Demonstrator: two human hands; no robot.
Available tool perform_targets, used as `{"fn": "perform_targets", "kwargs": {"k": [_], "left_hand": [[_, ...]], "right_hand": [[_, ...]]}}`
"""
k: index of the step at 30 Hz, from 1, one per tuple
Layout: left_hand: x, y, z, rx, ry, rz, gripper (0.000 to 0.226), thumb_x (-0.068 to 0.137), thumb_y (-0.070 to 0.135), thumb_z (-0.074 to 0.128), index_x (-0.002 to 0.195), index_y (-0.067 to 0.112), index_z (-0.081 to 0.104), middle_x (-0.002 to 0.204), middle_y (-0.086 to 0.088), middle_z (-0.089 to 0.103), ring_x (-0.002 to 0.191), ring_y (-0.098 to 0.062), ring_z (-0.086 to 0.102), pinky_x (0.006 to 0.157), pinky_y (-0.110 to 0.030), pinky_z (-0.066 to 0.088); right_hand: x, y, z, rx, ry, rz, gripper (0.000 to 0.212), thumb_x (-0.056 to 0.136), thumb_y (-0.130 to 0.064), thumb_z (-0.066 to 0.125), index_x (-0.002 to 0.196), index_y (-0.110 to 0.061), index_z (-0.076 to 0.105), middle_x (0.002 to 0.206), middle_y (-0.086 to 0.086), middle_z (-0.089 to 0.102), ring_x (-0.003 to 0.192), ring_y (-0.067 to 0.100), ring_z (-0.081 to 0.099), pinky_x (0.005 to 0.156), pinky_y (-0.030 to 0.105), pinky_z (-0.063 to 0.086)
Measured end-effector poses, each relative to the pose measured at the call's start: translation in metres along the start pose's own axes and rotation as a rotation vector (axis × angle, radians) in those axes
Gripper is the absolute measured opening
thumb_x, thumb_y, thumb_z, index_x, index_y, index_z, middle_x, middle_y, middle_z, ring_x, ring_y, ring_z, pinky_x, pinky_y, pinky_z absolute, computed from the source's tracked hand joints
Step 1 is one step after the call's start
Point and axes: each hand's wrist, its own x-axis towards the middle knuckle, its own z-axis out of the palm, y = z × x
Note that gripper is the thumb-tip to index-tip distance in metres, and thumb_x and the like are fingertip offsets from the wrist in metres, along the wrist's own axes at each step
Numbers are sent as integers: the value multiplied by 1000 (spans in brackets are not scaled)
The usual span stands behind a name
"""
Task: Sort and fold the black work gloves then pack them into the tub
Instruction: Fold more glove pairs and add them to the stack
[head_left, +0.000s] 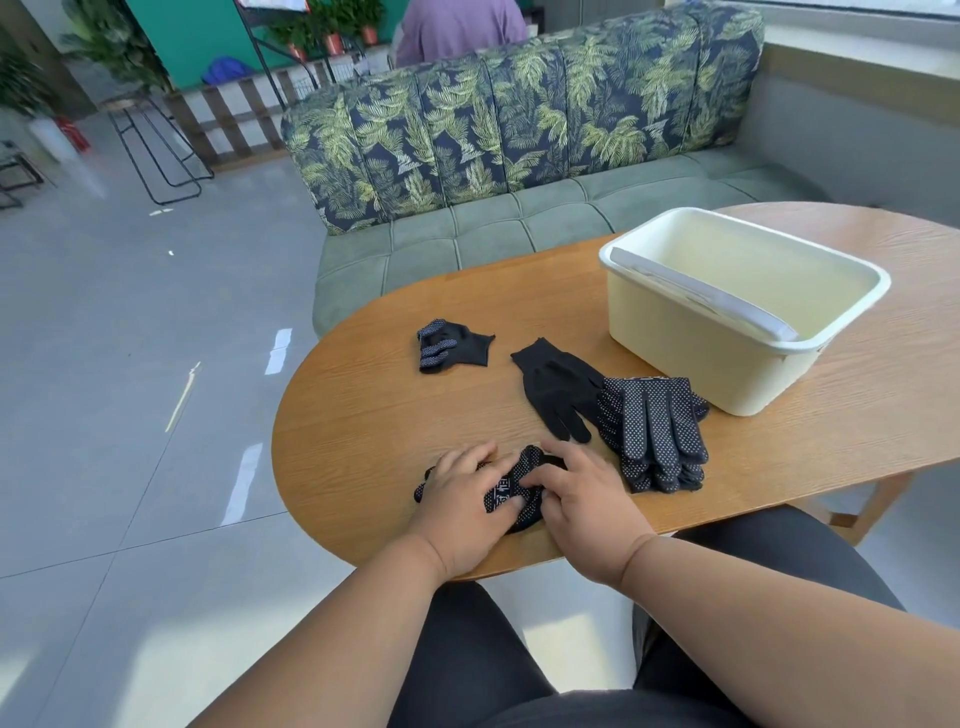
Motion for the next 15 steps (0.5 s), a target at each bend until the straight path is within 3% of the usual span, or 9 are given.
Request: {"fn": "perform_targets", "kwargs": {"k": [6,12,15], "left_hand": [[-24,-25,-18,42,110,-140,53,102,52,52,154,45,43,166,17,31,157,-15,11,130,-40,8],[-48,-52,-22,80,44,-203,52,109,52,35,160,49,27,172,19,12,160,-12,0,131,-41,5],[-47,-51,-23,51,86,-222,51,111,45,35,161,43,30,171,15,19,160,-14,7,131,-40,7]], "right_hand": [[1,0,-2,32,-3,29,27,95,-36,55,112,-34,76,147,1,55,136,28,47,117,44,34],[3,1,0,23,10,26,22,98,-41,60,110,-35,77,142,-2,59,135,25,48,115,42,34],[2,0,0,11,-4,29,22,98,-42,61,113,-35,76,144,-3,57,137,24,45,117,41,30]]}}
